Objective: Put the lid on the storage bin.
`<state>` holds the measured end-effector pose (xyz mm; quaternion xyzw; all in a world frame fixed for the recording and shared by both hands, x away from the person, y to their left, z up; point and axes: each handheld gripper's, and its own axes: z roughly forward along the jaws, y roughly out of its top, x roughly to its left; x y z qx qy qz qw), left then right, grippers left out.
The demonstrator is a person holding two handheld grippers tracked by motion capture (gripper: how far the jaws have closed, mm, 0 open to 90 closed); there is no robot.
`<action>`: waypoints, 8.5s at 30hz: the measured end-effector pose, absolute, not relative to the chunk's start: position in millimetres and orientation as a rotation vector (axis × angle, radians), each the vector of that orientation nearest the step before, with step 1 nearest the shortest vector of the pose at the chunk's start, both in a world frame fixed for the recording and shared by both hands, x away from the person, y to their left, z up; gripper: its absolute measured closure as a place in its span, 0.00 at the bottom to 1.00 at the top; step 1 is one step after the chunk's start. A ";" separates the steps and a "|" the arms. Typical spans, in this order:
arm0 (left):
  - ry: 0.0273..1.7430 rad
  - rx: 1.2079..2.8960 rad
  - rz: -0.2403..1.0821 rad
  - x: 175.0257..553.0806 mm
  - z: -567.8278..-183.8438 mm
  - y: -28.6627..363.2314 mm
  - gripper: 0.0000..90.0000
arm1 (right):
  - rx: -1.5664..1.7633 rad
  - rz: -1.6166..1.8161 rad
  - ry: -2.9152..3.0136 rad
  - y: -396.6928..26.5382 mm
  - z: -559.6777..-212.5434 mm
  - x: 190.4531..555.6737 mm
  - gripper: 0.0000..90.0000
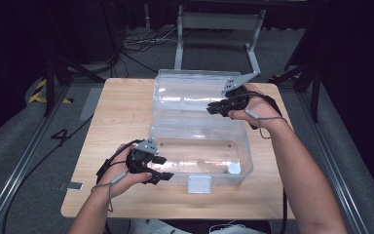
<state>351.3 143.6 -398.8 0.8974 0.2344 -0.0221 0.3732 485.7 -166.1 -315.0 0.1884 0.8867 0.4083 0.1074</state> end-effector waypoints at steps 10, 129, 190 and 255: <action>0.575 2.358 -0.048 349.9 -403.9 134.9 0.44 | 0.552 1.202 2.608 -165.9 -315.1 485.4 0.89; 0.593 2.493 -0.080 347.5 -407.0 130.7 0.82 | 0.282 1.144 2.597 -169.0 -306.1 407.0 0.90; 0.593 2.493 -0.078 347.6 -407.0 130.8 0.81 | 0.208 1.173 2.633 -171.9 -316.7 383.7 0.87; 0.587 2.476 -0.043 344.6 -407.6 130.8 0.77 | 0.189 1.276 2.690 -182.1 -329.7 373.5 0.75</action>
